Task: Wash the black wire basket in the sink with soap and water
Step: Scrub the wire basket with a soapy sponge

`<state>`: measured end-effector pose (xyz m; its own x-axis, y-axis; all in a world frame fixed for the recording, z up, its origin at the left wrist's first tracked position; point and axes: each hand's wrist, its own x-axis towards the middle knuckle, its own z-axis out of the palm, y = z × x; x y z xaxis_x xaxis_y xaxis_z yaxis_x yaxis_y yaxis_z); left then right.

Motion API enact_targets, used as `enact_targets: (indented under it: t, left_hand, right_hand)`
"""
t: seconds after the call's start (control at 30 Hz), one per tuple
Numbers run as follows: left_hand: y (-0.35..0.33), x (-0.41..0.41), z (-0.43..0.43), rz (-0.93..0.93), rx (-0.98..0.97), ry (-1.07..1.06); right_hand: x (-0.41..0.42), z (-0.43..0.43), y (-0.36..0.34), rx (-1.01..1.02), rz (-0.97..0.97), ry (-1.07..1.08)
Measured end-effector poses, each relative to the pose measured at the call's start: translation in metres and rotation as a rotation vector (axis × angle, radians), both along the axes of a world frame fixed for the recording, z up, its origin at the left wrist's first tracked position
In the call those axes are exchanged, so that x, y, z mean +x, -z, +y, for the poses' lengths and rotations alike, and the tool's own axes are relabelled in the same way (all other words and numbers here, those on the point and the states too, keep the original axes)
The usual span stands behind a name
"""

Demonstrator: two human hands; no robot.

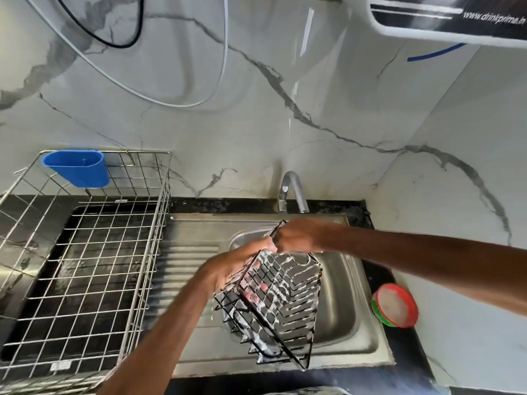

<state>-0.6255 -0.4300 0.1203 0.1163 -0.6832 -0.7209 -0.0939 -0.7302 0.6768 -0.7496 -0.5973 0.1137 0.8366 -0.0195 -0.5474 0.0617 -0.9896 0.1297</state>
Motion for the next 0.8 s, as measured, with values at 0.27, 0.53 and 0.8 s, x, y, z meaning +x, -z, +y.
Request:
enact_targets:
  t: [0.27,0.53,0.8]
  left_hand:
    - [-0.010,0.011,0.005,-0.003,-0.110,-0.076]
    - [-0.011,-0.001,-0.004,0.026,-0.068,-0.010]
    - [-0.015,0.009,0.008,0.031,-0.118,-0.045]
  right_hand:
    - [-0.055,-0.014,0.032,0.199,-0.078,0.164]
    - [-0.032,-0.020,0.015,0.298,-0.232,0.316]
    - [-0.058,-0.035,0.046,0.203,-0.337,0.056]
